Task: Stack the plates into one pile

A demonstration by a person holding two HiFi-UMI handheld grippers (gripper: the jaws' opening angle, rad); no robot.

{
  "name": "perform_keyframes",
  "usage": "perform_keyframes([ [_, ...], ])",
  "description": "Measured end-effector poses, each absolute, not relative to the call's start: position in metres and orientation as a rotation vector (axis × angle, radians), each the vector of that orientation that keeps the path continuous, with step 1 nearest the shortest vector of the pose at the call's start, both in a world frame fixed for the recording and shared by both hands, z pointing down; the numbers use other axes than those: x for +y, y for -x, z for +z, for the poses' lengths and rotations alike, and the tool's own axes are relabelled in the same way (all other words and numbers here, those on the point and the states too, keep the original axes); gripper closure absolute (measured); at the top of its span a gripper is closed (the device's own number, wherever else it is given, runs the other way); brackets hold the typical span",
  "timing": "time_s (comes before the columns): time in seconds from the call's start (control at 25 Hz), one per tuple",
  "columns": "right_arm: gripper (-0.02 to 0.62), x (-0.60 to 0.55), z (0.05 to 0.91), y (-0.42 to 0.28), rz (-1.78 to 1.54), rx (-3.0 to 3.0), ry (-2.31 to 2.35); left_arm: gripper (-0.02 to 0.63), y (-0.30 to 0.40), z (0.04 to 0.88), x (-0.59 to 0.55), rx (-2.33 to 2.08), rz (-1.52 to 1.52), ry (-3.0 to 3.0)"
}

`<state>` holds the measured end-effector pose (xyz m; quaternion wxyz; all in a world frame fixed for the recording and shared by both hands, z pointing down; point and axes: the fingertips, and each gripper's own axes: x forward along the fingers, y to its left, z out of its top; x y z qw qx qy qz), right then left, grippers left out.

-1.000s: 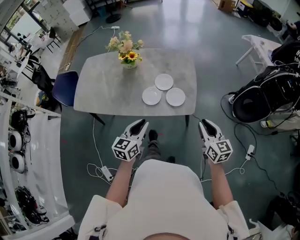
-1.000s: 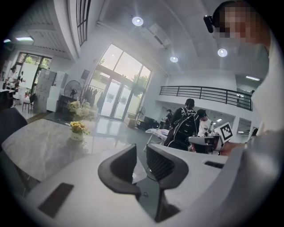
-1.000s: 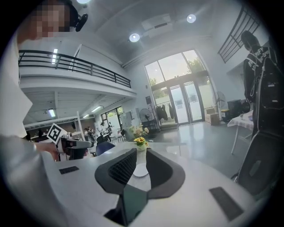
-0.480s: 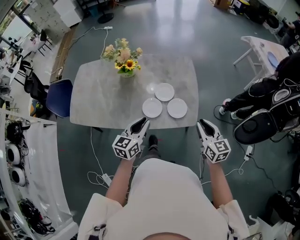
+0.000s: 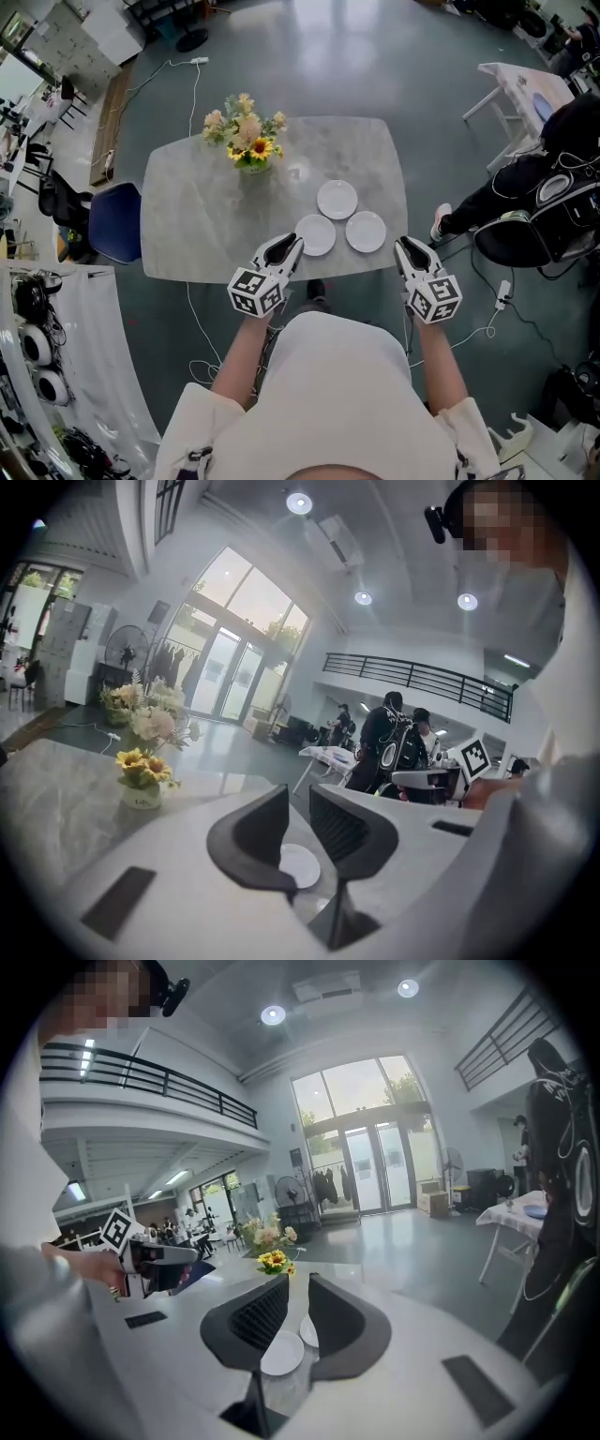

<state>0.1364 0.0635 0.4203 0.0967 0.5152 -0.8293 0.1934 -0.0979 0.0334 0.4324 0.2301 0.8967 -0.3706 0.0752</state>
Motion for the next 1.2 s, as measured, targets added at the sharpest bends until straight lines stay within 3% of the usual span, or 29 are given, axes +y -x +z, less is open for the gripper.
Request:
perform_keyframes([
  [0.68, 0.509, 0.014, 0.430, -0.122, 0.624, -2.386, -1.522, 0.532, 0.101, 0.447, -0.023, -0.922, 0.268, -2.445],
  [1.2, 0.511, -0.020, 0.473, -0.162, 0.685, -2.457, -1.282, 0.532, 0.050, 0.478, -0.028, -1.095, 0.260, -2.341],
])
